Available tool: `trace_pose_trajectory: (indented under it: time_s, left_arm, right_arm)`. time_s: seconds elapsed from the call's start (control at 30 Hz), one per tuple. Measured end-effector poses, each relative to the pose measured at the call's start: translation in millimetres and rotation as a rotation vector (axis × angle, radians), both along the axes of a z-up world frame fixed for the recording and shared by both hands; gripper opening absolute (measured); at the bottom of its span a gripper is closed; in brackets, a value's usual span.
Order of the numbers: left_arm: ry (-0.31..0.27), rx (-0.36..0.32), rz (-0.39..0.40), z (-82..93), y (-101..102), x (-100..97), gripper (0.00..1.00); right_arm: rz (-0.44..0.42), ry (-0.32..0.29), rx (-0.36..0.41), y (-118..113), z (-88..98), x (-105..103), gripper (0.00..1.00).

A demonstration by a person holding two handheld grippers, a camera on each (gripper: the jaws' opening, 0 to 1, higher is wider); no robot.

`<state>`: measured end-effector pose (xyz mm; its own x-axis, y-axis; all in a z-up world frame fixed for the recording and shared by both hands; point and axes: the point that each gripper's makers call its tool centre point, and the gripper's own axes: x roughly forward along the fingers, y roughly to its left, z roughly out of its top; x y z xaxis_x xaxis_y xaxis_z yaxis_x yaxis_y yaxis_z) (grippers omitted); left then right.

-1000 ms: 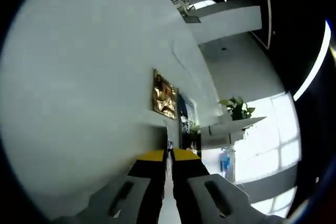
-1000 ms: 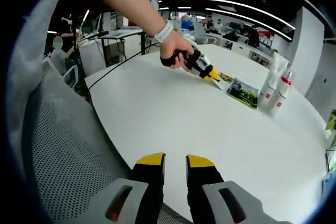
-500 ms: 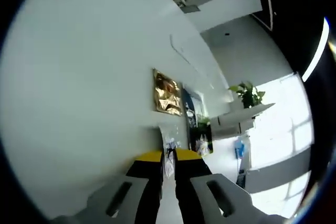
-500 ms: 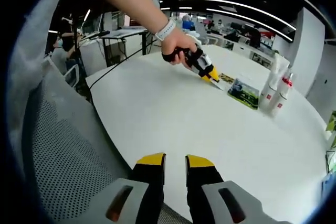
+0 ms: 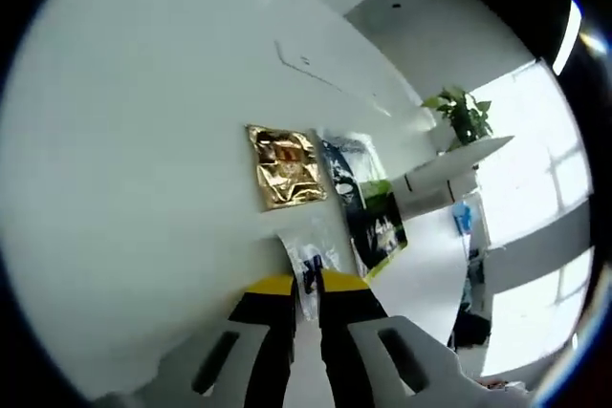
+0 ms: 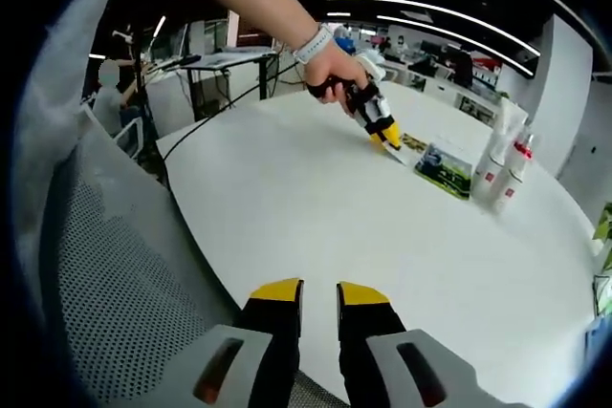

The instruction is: Arrange the skincare products in the storage area until every visible bottle or jar stands upright without overlapping.

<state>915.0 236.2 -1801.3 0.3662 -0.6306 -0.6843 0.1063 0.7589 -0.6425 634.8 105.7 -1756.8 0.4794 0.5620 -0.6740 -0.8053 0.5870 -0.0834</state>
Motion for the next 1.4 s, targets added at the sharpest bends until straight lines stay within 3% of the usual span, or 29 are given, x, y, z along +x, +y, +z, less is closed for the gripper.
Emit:
trace_pose_trajectory:
  time_s: [0.5,0.87,1.13,1.33,1.4]
  left_arm:
    - [0.079,0.04,0.016,-1.2,7,-3.7,0.08]
    - [0.086,0.09,-0.008,2.8,14,0.9,0.2]
    - [0.046,0.119,-0.023,10.5,25,-1.7,0.24]
    - [-0.036,0.122,-0.035,28.6,28,-1.9,0.28]
    - [-0.083,0.085,-0.061,36.9,22,1.0,0.28]
  right_arm:
    - [0.0,0.002,0.001,0,0.8,0,0.08]
    - [-0.002,-0.006,0.004,-1,1.2,1,0.09]
    - [-0.002,-0.013,0.006,0,2.7,1,0.09]
    - [0.001,-0.023,0.015,1,6.1,2,0.1]
    - [0.001,-0.028,0.019,1,7.1,3,0.11]
